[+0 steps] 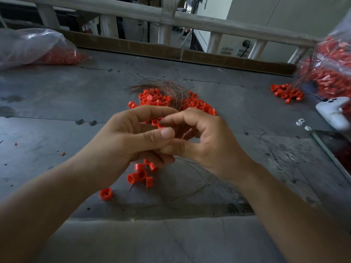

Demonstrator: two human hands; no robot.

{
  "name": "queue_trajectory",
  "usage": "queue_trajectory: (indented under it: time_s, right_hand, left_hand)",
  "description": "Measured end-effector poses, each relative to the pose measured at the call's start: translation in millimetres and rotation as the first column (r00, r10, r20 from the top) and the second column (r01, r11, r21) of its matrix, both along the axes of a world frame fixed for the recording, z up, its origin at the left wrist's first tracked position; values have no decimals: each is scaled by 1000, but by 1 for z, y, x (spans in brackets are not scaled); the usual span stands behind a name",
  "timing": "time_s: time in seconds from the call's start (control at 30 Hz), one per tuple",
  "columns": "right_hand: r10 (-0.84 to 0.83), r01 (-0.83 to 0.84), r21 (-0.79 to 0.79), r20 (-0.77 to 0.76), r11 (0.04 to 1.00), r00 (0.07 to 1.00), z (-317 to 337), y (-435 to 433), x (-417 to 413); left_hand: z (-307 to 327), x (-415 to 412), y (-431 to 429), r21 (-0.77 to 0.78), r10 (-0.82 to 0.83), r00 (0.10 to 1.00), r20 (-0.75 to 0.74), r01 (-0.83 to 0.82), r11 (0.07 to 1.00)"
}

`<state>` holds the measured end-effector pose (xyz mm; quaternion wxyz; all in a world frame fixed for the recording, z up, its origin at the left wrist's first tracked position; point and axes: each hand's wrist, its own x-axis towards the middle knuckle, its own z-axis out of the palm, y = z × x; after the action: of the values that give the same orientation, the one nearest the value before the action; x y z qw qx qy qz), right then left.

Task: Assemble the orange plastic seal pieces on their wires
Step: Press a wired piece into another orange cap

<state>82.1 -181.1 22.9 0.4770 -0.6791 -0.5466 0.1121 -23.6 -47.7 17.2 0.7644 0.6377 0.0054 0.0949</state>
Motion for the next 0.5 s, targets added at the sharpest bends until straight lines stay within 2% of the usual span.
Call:
queue_trajectory:
  time_s: [0.07,0.13,0.3,0.43,0.5]
  right_hand:
    - [35,-39,-19,-179,999,983,2,-1,2]
    - [58,-64,-13,-271,998,961,3,-2,3]
    - [24,-39,-66,-209,997,978,3,-1,3]
    - [-26,16,-149,-67,989,997,4,-4,9]
    - [-34,26,-174,-47,984,998,3,-4,11]
  left_hand:
    - [1,1,1,-81,20,999,31,-18,997]
    - [3,2,4,-158,70,996,54,-60,986]
    - [4,4,7,-231,95,993,74,-76,970]
    - [4,4,9,-278,104,990,93,-75,958]
    - [5,4,10,-292,104,989,104,-70,954]
